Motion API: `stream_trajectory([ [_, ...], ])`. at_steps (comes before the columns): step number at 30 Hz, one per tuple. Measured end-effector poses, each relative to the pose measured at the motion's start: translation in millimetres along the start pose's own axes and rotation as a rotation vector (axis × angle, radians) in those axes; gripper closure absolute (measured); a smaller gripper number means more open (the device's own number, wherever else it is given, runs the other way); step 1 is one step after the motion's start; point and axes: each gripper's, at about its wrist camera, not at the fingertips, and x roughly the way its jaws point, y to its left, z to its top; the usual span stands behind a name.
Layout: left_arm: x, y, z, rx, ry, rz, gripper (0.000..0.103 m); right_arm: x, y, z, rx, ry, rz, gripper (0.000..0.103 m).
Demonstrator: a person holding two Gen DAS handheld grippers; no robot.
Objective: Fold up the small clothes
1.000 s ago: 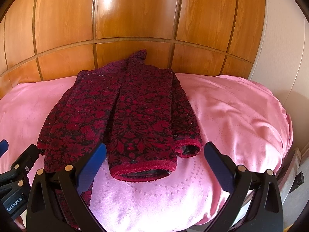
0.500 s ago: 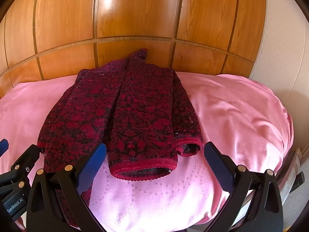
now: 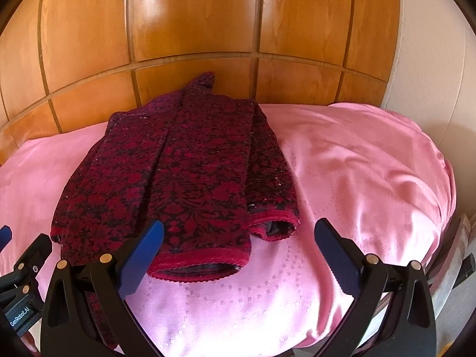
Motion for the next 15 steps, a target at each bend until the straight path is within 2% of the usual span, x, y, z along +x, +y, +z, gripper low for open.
stream_trajectory([
  [15,16.2,-3.2,-0.8,0.014,0.048,-0.003,0.004,18.5,-17.0,6.7,0.061,0.06,0.035,0.002],
])
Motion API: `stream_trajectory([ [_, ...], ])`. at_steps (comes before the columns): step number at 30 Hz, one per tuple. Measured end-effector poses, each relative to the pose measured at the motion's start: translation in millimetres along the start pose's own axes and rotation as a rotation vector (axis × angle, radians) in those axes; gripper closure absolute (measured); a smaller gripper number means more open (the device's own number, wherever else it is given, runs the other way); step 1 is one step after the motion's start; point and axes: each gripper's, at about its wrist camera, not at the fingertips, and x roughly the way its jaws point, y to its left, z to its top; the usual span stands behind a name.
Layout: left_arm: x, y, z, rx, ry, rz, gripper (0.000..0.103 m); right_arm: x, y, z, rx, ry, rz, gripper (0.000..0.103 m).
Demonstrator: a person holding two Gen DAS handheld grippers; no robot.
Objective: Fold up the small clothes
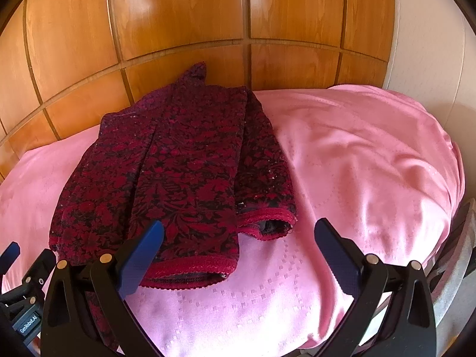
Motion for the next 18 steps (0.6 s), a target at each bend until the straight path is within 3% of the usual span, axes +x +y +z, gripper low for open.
stream_trajectory([
  [4,8.9,-1.8,-0.3,0.029,0.026,-0.008,0.004,7.8,-1.8,2.2,0.008,0.025,0.046,0.002],
  [7,13.9,-8.2,-1.0,0.116,0.028,-0.043,0.004,14.6,0.0,6.1,0.006,0.043,0.103,0.002],
  [15,24.7,-37.0,-18.9,0.338,0.096,-0.212,0.004,49.8,16.5,23.8,-0.015,0.125,0.271,0.002],
  [17,28.7,-43.5,-24.9,0.359,0.105,-0.212,0.005,61.2,23.5,25.4,-0.046,0.139,0.272,0.002],
  [18,33.8,-47.4,-29.1,0.37,0.118,-0.203,0.01,64.9,26.0,25.0,-0.058,0.145,0.263,0.002],
])
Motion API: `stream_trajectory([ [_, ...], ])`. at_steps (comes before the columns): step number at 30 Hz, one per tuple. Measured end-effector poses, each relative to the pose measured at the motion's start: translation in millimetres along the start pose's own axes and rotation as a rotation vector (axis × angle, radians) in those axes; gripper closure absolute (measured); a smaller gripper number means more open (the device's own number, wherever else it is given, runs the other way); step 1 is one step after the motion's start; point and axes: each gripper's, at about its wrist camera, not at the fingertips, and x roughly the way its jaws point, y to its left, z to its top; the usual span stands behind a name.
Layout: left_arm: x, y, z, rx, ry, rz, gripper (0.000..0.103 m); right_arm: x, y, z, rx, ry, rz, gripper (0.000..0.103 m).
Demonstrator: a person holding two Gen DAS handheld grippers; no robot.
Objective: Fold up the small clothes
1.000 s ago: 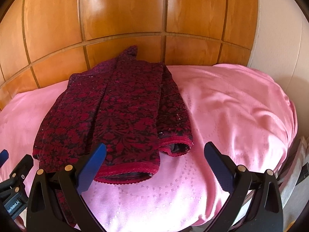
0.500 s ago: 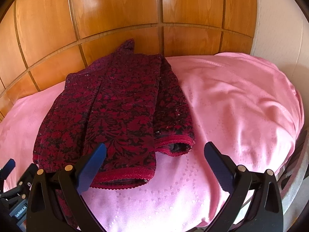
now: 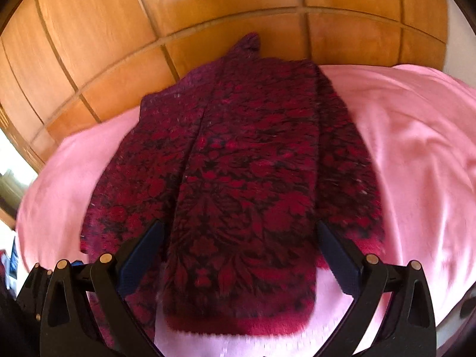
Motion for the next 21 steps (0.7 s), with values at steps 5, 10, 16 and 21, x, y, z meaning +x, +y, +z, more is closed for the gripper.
stream_trajectory([
  [5,1.9,-0.5,-4.8,-0.005,-0.005,-0.014,0.04,13.2,6.8,-1.8,-0.069,0.032,-0.046,0.027],
  [10,-16.0,8.5,-4.8,-0.042,-0.039,-0.099,0.096,-6.7,-3.0,0.0,-0.066,0.022,-0.006,0.064],
  [16,-45.6,39.8,3.6,-0.138,-0.104,-0.168,0.099,-35.6,-25.0,11.4,-0.058,0.0,0.017,0.074],
  [21,-57.4,75.9,13.1,-0.242,-0.151,-0.131,0.1,-57.4,-51.1,32.4,-0.054,-0.083,-0.067,0.077],
])
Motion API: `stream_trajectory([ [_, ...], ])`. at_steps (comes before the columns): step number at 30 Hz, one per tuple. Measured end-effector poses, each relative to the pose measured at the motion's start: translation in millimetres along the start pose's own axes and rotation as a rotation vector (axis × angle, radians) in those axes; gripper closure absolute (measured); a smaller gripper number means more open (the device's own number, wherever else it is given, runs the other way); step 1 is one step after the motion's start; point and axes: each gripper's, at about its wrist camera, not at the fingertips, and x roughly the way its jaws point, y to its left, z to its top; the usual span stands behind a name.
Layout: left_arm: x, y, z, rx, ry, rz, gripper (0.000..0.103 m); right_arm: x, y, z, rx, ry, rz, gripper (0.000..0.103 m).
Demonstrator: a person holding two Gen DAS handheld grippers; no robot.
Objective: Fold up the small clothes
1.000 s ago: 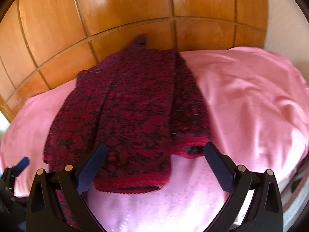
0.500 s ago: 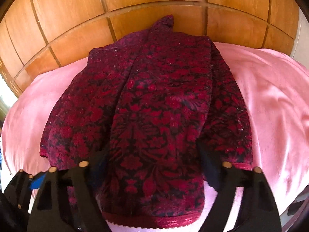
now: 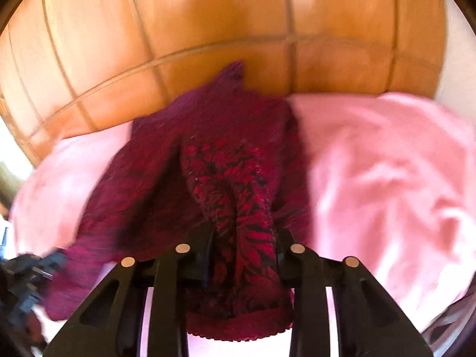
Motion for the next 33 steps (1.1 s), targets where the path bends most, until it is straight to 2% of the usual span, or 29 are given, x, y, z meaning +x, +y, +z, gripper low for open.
stream_trajectory([
  [3,-2.7,35.1,18.2,-0.121,-0.031,0.017,0.103,-3.5,-27.3,15.5,0.044,-0.035,-0.062,0.078],
  [9,-2.7,101.2,50.6,-0.251,-0.083,0.154,0.103,13.1,-72.7,43.9,0.06,-0.083,-0.272,0.08],
  [15,11.6,178.8,76.0,-0.381,-0.075,0.306,0.103,53.6,-131.2,70.8,0.181,-0.031,-0.396,0.08],
  [20,32.4,244.8,95.3,-0.487,-0.028,0.464,0.103,93.4,-172.0,81.5,0.274,0.052,-0.459,0.08],
  [22,37.0,265.0,97.4,-0.522,-0.011,0.508,0.103,104.8,-178.7,82.3,0.313,0.085,-0.446,0.078],
  [24,40.1,275.6,98.4,-0.556,-0.002,0.556,0.103,108.5,-182.6,81.9,0.33,0.099,-0.442,0.062],
  [25,36.6,277.5,96.3,-0.554,-0.004,0.567,0.103,107.2,-182.2,81.2,0.336,0.094,-0.441,0.059],
  [26,35.0,277.2,96.0,-0.551,-0.008,0.568,0.103,105.3,-183.1,81.3,0.338,0.09,-0.439,0.05],
  [27,31.4,275.2,94.9,-0.548,-0.015,0.568,0.101,99.8,-182.0,80.1,0.34,0.077,-0.441,0.042],
  [28,26.5,270.6,94.1,-0.535,-0.025,0.583,0.099,92.8,-178.8,78.5,0.338,0.058,-0.445,0.039],
  [29,23.0,266.3,94.3,-0.526,-0.034,0.596,0.089,88.0,-176.2,78.3,0.333,0.04,-0.451,0.035],
  [30,18.1,262.7,93.4,-0.521,-0.049,0.602,0.071,75.7,-170.2,76.1,0.319,0.008,-0.462,0.032],
  [32,4.0,246.1,86.4,-0.51,-0.109,0.543,0.054,52.9,-157.4,71.6,0.293,-0.06,-0.455,0.031],
  [33,-1.9,230.7,81.3,-0.486,-0.135,0.492,0.053,37.4,-147.1,66.7,0.277,-0.094,-0.427,0.031],
])
